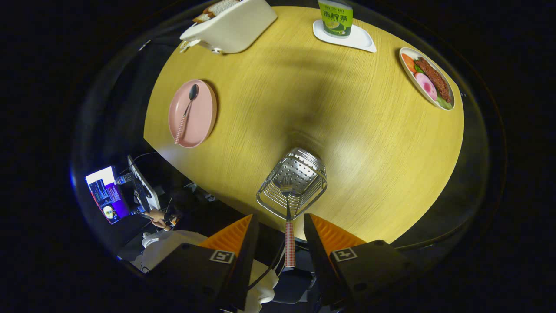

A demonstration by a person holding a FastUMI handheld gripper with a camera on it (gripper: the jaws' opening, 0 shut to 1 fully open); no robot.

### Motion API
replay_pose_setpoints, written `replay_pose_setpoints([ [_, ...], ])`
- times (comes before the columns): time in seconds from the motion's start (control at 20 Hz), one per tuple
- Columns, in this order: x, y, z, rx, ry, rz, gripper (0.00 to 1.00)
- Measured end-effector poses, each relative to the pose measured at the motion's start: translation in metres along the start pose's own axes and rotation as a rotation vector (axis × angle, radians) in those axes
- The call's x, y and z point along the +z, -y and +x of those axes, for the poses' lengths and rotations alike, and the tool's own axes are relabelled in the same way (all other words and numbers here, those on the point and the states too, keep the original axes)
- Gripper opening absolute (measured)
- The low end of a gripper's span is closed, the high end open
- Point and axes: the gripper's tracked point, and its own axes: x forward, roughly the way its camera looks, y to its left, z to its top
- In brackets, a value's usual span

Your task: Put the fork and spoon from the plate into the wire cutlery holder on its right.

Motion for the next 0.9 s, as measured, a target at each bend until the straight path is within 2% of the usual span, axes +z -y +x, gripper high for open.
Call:
replay_pose_setpoints([
  [0.1, 0.005, -0.004, -0.022, 0.024, 0.081, 0.015, 0.71],
  [0.15, 0.005, -0.006, -0.033, 0.033, 0.121, 0.026, 0.80],
  [0.2, 0.006, -0.010, -0.042, 0.042, 0.164, 0.037, 0.99],
  [0.4, 0.015, -0.019, -0.077, 0.072, 0.396, 0.118, 0.99],
  [0.55, 0.020, -0.020, -0.099, 0.059, 0.588, 0.203, 0.99],
  [0.75, 0.026, -0.025, -0.116, 0.002, 0.833, 0.306, 0.99],
  [0.9, 0.021, -0.043, -0.122, -0.065, 0.968, 0.301, 0.99],
])
